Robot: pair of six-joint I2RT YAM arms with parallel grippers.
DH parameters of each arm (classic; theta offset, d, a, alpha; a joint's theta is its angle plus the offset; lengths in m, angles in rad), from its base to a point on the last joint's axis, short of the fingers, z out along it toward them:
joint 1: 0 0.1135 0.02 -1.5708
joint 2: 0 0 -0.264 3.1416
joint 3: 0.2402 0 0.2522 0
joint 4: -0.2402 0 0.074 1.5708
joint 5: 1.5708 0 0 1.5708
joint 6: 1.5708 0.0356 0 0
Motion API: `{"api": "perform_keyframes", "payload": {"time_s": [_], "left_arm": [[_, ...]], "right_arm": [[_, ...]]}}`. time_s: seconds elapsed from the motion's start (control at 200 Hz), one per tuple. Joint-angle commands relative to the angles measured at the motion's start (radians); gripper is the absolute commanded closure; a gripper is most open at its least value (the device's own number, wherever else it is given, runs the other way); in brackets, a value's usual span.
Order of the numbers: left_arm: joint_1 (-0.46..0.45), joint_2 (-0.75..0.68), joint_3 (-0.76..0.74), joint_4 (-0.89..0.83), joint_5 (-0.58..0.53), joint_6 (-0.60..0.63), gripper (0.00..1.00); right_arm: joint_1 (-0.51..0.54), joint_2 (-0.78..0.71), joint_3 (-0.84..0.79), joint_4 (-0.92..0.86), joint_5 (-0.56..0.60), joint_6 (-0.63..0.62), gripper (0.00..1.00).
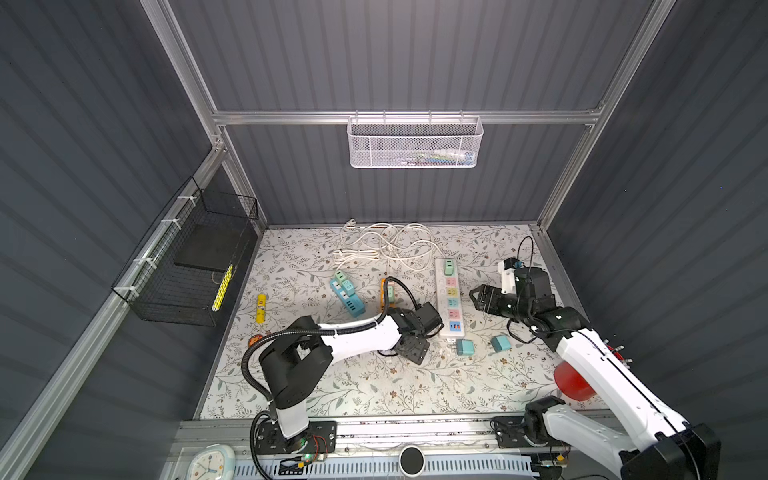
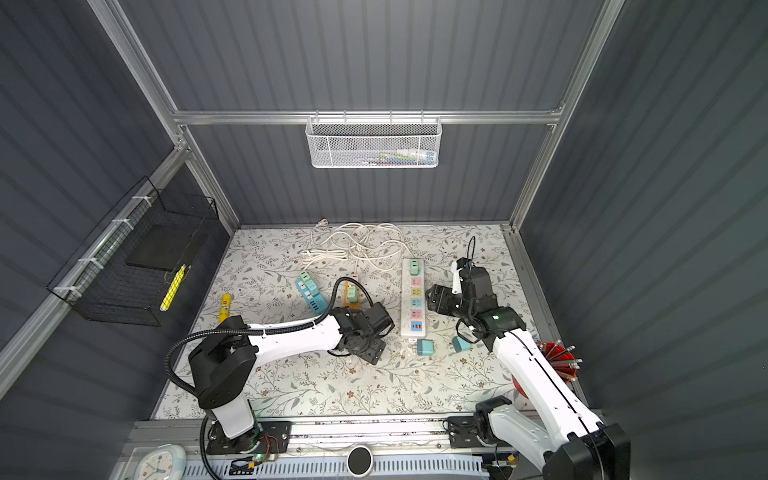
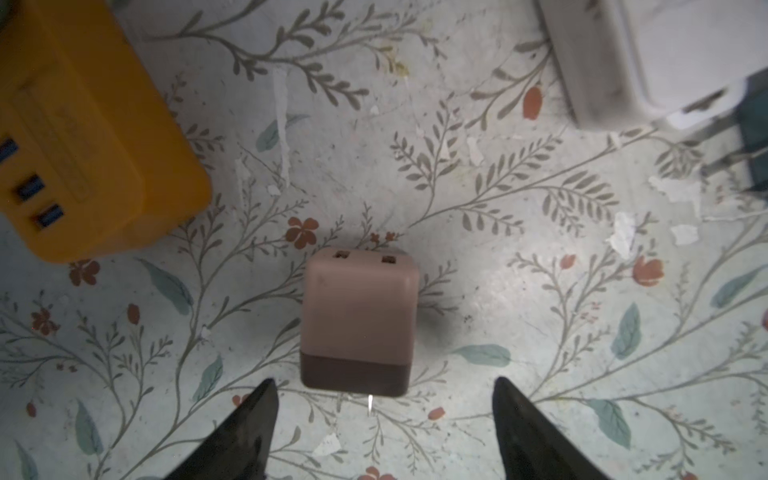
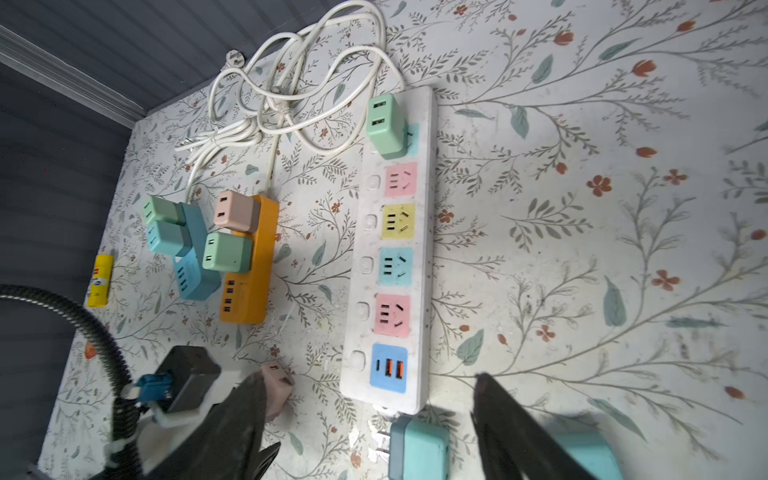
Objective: Insert the plug
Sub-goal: 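Close the left gripper on the pink adapter and lift it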
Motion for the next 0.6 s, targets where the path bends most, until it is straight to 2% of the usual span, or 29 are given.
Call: {"api": "perform_keyframes", "payload": {"time_s": [0.0,0.075,0.245,0.485,0.595], "left_arm": [[0.028,0.030,0.030,-0.035,0.016,0.055,0.22],[0.048,0.047,0.027,-0.010,0.059,0.075,0.27],[0.063,0.093,0.063,-0.020,0.059,0.117,0.37],[0.065,0.116,0.073,-0.019,0.053,0.147,0.33],[0.065,0.125,0.078,-0.025,0.064,0.150,0.44]], "right_arm": [[-0.002,0.028,0.007,0.020,-0.065,0.004,0.29],[-0.002,0.040,0.008,0.019,-0.077,0.011,0.36],[-0.002,0.041,0.001,0.020,-0.077,0.011,0.52],[-0.002,0.047,-0.006,0.019,-0.089,0.009,0.51],[-0.001,0.055,0.003,0.015,-0.086,0.003,0.51]]}}
